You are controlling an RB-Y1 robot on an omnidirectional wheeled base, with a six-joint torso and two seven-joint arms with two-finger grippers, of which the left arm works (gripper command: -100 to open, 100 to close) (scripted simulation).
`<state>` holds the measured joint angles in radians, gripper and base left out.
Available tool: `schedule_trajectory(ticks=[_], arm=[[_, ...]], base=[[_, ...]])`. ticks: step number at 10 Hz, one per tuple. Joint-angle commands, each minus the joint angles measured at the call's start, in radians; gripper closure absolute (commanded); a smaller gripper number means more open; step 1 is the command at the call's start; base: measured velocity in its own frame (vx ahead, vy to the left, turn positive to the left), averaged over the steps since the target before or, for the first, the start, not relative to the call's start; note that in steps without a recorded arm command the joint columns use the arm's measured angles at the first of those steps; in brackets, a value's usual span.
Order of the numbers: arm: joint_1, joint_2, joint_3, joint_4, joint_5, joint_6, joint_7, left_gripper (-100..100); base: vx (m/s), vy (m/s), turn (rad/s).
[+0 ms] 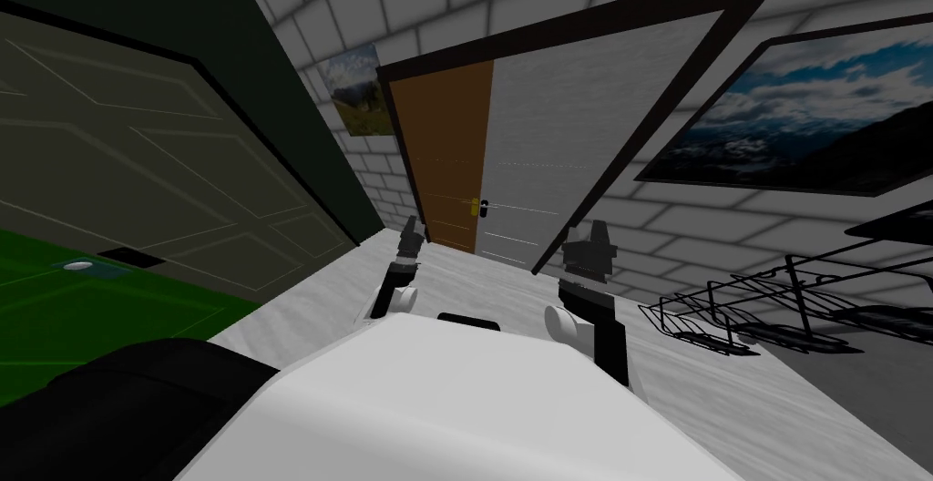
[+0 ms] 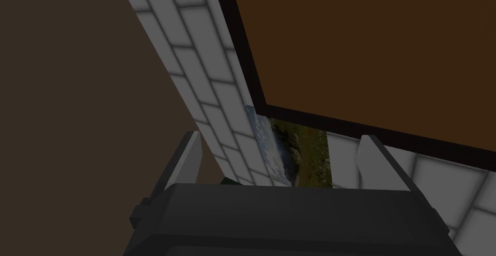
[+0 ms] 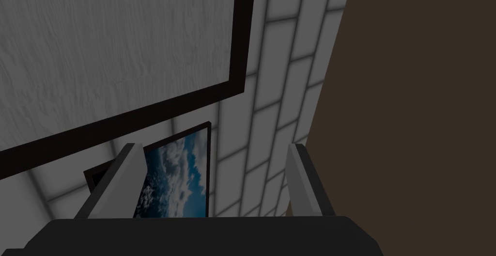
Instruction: Pull the door open
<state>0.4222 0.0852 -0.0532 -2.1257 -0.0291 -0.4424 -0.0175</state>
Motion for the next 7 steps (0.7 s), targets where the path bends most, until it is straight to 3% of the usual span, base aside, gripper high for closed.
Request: schedule_trajectory(ticks=[1, 7], arm=[[-0.016, 0.01, 0.003, 0.035, 0.006, 0.004, 0.009, -100], [-0.085, 0.045, 0.013, 0.177, 0.028, 0.02, 0.041, -100]], base=[[0.103, -0.02, -0.057], [0.102, -0.017, -0.062]])
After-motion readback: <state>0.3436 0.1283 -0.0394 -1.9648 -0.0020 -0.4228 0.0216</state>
